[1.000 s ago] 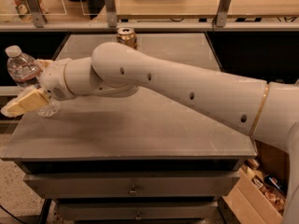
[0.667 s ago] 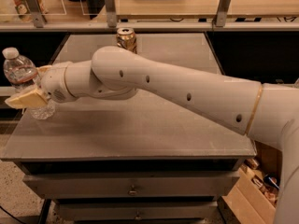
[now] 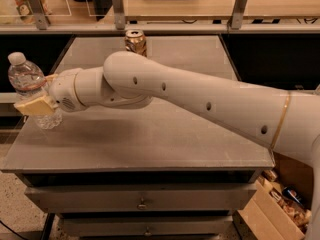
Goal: Knock water bottle over
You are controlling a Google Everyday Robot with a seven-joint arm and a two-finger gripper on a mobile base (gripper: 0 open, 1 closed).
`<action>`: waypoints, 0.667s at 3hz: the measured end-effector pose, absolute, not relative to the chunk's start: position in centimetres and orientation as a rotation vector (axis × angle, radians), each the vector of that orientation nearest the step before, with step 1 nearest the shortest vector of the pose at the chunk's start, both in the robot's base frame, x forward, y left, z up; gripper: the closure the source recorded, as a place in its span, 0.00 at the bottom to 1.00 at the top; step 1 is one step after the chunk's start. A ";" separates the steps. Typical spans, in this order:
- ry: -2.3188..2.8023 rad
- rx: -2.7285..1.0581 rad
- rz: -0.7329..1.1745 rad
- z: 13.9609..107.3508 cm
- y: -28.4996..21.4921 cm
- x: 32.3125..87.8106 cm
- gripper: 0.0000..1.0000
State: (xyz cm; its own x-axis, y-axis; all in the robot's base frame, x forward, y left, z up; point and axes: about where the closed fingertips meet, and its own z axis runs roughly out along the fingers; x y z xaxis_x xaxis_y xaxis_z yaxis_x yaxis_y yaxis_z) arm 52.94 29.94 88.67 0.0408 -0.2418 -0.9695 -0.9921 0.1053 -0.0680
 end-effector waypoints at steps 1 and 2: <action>1.455 -1.372 0.929 89.7 27.8 52.9 1.00; 1.551 -1.489 0.849 91.1 24.6 53.2 1.00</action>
Offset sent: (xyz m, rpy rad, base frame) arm 0.0171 -0.1218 0.0226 -0.4875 0.0513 0.0232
